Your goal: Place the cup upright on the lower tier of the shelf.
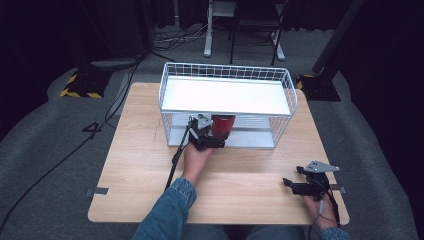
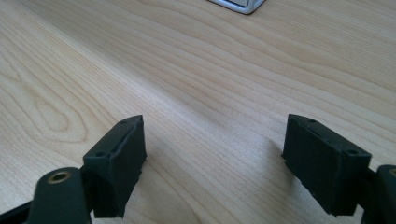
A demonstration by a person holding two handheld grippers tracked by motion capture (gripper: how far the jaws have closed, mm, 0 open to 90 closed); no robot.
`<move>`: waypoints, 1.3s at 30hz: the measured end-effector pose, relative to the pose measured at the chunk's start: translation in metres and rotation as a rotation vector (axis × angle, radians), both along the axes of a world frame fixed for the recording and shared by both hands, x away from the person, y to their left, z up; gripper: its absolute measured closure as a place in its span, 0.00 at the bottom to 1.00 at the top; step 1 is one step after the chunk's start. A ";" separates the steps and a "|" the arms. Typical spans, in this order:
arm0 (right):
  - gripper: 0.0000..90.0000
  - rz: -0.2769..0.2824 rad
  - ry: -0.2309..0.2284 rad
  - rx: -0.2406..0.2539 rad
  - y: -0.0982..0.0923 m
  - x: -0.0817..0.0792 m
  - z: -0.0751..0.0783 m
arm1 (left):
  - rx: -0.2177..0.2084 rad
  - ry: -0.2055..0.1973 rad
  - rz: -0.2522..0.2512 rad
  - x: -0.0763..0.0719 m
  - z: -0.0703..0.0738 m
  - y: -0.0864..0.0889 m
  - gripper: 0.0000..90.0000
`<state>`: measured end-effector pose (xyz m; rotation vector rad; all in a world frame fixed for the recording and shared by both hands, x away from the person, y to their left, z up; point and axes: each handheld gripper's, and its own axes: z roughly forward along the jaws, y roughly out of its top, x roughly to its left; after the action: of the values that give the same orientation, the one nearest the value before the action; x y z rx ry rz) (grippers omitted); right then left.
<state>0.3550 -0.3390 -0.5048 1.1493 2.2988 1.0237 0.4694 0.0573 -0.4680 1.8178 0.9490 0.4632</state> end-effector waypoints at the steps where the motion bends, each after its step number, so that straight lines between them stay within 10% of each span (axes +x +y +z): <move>1: 0.24 -0.001 0.000 0.000 0.000 0.000 0.000 | 0.008 -0.002 -0.009 -0.004 0.001 0.003 0.00; 9: 0.23 -0.005 0.000 -0.004 0.001 0.001 0.000 | 0.047 -0.018 0.005 -0.030 0.009 0.023 0.00; 39: 0.22 -0.006 0.001 -0.003 0.003 0.003 0.000 | -0.060 -0.016 0.015 -0.107 0.044 0.112 0.00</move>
<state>0.3578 -0.3361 -0.5049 1.1551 2.2951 1.0168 0.3620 0.1698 -0.4244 1.7520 0.9561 0.4531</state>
